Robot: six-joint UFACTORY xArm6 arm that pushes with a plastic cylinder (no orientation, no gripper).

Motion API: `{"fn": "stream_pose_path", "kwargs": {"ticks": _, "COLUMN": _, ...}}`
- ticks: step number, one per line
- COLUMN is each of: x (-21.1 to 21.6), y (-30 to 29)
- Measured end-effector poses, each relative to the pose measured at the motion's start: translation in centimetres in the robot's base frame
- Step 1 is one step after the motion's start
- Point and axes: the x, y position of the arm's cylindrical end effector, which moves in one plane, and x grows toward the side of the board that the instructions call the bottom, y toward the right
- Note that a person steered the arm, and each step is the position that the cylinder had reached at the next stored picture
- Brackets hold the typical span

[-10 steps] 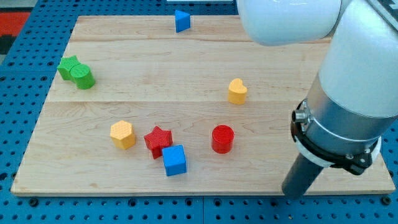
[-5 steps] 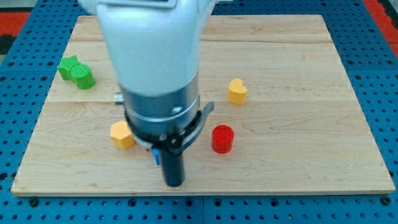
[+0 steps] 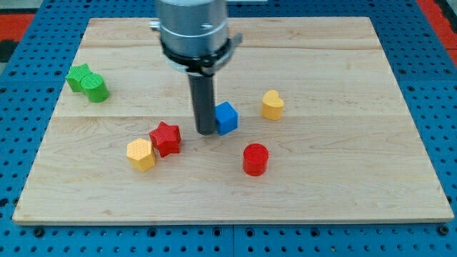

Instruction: Slide the blue cube into the bottom side of the blue triangle

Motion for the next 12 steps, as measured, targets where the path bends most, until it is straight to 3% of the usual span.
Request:
{"fn": "stream_pose_path", "kwargs": {"ticks": 1, "x": 2.4, "y": 2.1}}
{"fn": "stream_pose_path", "kwargs": {"ticks": 2, "x": -2.0, "y": 5.5}}
{"fn": "stream_pose_path", "kwargs": {"ticks": 3, "x": -6.8, "y": -0.9}}
{"fn": "stream_pose_path", "kwargs": {"ticks": 4, "x": -5.1, "y": -1.4}}
{"fn": "stream_pose_path", "kwargs": {"ticks": 5, "x": -3.1, "y": 1.8}}
{"fn": "stream_pose_path", "kwargs": {"ticks": 8, "x": -6.7, "y": -9.5}}
{"fn": "stream_pose_path", "kwargs": {"ticks": 9, "x": -3.3, "y": -10.3}}
{"fn": "stream_pose_path", "kwargs": {"ticks": 11, "x": -10.2, "y": -10.0}}
{"fn": "stream_pose_path", "kwargs": {"ticks": 12, "x": -10.9, "y": -10.5}}
